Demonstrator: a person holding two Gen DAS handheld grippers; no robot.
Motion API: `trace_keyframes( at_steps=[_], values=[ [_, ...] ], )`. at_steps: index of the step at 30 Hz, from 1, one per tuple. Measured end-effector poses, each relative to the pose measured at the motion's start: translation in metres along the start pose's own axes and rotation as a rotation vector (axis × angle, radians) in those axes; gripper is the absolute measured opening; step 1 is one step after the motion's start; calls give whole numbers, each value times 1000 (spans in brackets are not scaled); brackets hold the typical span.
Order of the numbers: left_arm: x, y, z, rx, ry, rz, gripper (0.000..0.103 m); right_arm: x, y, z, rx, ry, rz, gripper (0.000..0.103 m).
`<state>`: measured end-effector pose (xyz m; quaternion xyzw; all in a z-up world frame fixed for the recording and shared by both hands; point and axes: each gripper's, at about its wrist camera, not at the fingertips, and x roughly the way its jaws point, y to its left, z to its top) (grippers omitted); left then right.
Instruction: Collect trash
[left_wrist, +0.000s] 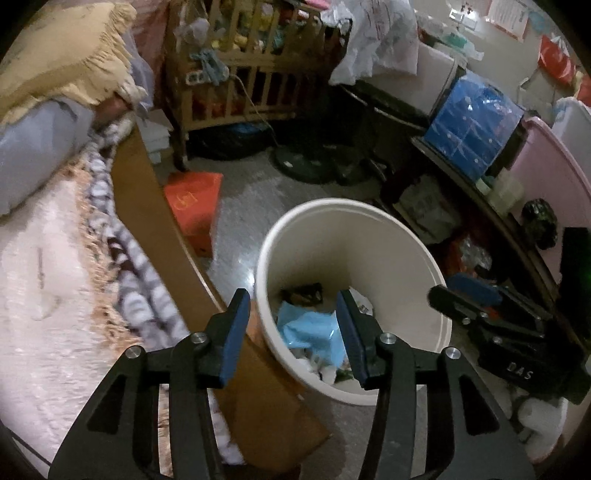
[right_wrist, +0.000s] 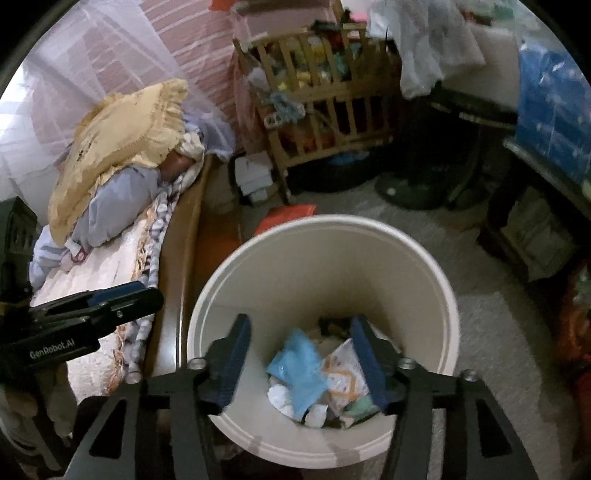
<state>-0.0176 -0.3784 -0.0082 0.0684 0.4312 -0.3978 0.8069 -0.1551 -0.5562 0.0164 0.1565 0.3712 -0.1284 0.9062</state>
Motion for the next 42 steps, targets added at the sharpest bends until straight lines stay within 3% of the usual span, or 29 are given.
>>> trace_keyframes(
  at_steps=[3,7,12,16,20,25,29,42],
  values=[
    [-18,3,-1,9,-55,19,46,-14,9,2,-12,-51,-43,60],
    [-43,6,-5,31,-133,101,46,-24,18,4,-9,-76,-68,61],
    [-68,10,-11,50,-179,109,46,-36,28,2,-3,-120,-76,62],
    [-86,10,-15,76,-231,143,46,-45,40,4,-13,-149,-80,73],
    [-101,14,-19,71,-270,153,46,-56,50,6,-29,-180,-84,74],
    [-113,16,-23,48,-289,146,46,-69,62,8,-59,-212,-100,74],
    [-119,17,-25,39,-304,152,46,-79,71,9,-82,-239,-108,84],
    [-128,17,-29,25,-335,160,46,-91,84,8,-113,-269,-131,85]
  ],
)
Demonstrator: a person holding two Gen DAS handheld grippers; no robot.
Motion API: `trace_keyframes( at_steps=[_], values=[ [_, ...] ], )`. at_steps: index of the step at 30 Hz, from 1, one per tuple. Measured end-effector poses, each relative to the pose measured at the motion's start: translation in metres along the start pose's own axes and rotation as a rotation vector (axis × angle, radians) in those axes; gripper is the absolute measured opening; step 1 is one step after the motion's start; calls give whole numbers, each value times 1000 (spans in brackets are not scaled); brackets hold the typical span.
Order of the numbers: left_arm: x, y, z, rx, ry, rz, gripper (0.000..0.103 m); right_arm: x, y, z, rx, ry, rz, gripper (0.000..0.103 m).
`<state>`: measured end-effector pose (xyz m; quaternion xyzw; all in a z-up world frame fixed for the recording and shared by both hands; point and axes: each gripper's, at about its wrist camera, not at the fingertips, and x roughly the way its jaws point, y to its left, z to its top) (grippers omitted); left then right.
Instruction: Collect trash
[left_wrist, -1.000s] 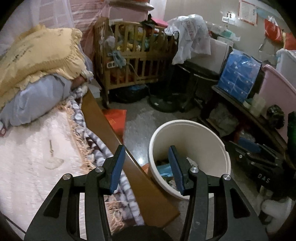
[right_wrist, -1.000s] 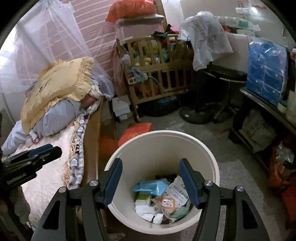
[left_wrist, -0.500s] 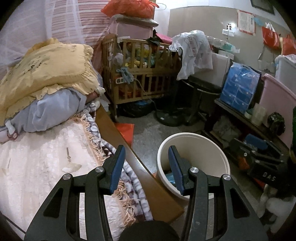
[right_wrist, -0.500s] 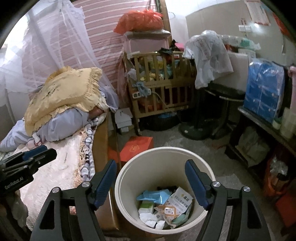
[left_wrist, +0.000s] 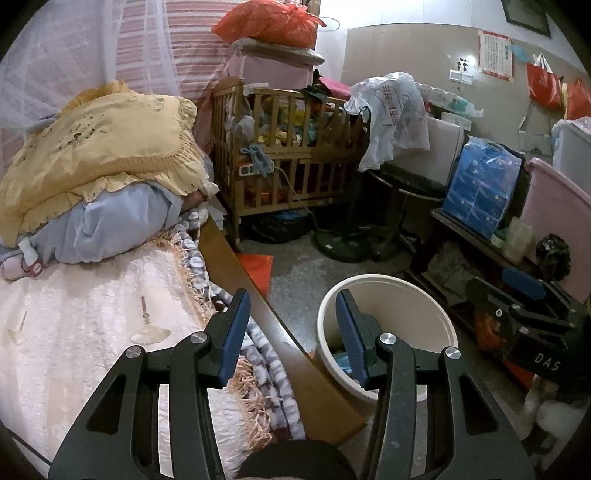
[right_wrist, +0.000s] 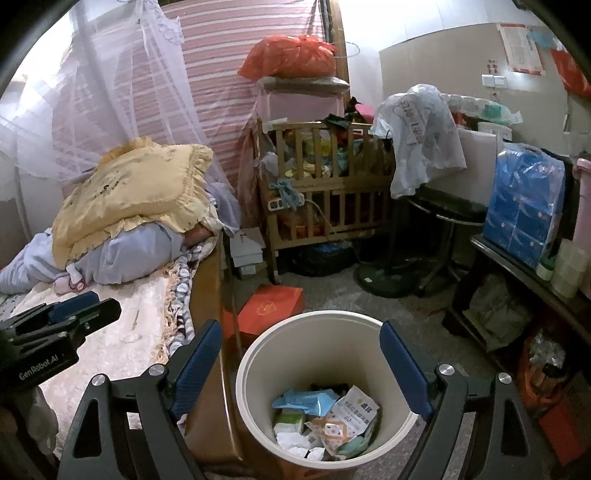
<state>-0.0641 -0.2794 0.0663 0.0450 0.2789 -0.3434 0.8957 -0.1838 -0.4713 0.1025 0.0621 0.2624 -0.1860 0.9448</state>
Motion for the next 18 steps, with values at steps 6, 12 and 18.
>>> trace_keyframes(
  at_steps=[6,12,18],
  values=[
    [1,-2,0,5,0,4,46,-1,1,0,-5,5,-2,85],
    [0,-3,-2,-4,-1,2,46,1,0,-1,-12,16,3,85],
    [2,-4,-3,-8,2,5,46,2,1,-1,-14,23,3,85]
  ],
)
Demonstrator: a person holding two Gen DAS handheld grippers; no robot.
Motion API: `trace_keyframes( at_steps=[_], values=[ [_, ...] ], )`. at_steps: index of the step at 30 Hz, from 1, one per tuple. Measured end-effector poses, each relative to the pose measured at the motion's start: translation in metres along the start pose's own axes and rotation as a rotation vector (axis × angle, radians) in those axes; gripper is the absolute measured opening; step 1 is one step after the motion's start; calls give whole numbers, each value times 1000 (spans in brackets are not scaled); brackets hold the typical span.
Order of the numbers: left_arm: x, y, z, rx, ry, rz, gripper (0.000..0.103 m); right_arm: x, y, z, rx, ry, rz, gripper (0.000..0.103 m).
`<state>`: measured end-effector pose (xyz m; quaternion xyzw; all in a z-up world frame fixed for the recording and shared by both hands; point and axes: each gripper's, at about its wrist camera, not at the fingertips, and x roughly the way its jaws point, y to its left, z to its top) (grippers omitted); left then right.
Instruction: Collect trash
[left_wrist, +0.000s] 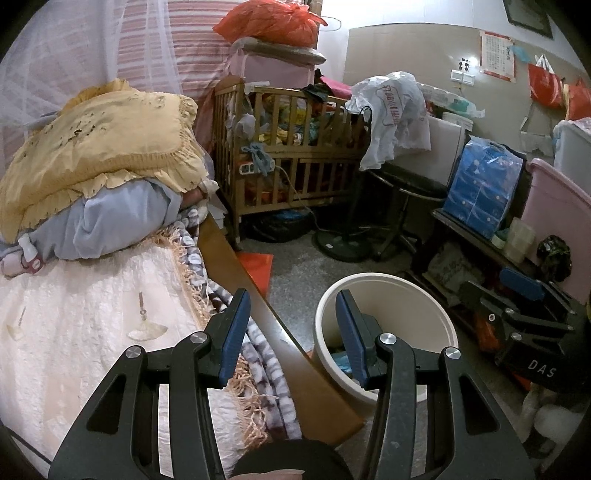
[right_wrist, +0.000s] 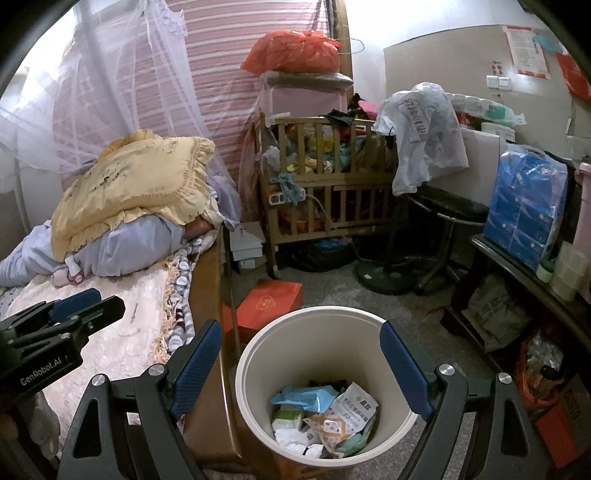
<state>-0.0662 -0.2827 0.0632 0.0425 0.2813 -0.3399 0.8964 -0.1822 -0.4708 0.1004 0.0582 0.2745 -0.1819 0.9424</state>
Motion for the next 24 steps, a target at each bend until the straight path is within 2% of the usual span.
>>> trace_keyframes(
  at_steps=[24],
  values=[
    [14,2,-5,-23,34,-14,46,12,-9,-5,6,27,1,86]
  ],
)
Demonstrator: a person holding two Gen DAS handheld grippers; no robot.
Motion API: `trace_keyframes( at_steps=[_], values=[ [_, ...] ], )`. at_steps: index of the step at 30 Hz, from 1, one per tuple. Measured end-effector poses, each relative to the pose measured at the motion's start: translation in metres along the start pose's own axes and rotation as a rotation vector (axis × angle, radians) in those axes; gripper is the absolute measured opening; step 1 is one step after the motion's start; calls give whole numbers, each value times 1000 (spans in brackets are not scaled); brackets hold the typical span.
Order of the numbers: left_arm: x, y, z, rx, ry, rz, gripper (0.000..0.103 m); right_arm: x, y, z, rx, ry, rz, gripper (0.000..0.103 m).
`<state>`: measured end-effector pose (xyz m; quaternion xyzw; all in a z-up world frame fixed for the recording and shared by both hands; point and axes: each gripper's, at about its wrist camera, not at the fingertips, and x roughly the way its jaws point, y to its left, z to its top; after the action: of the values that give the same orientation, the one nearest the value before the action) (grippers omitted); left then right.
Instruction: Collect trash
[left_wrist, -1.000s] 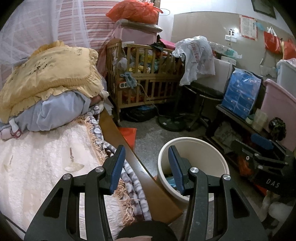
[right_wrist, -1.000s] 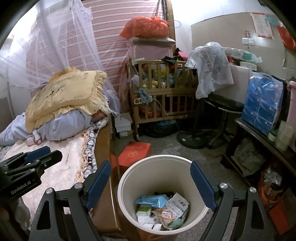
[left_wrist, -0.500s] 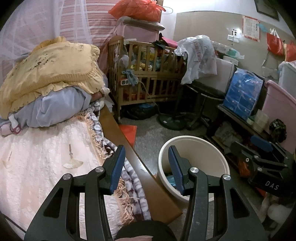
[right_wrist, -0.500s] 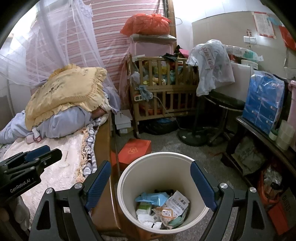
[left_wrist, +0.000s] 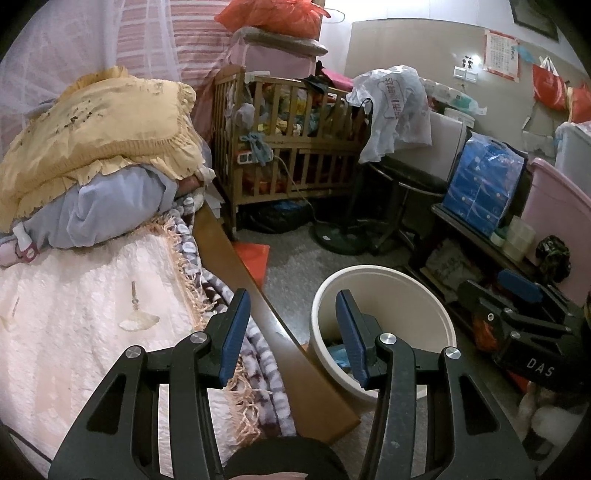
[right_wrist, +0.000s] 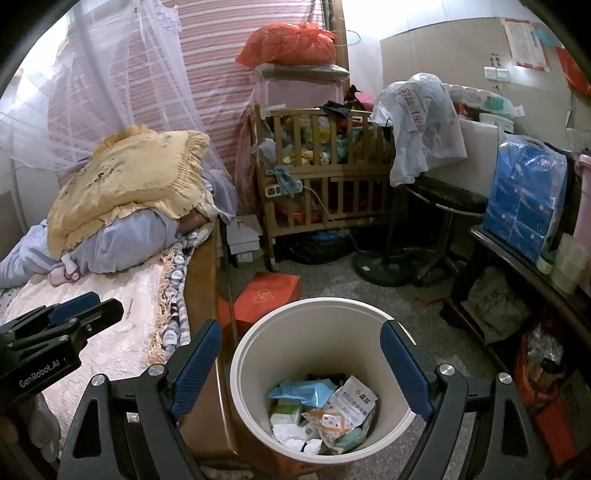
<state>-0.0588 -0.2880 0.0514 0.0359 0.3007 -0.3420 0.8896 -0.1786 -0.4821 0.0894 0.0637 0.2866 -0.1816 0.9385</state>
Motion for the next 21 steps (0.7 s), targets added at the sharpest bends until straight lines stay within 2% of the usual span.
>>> trace_keyframes(
  at_steps=[21],
  values=[
    [3,-5,-2,7,14,-6,46,5,-4,-4,15,15,-4,86]
  ],
)
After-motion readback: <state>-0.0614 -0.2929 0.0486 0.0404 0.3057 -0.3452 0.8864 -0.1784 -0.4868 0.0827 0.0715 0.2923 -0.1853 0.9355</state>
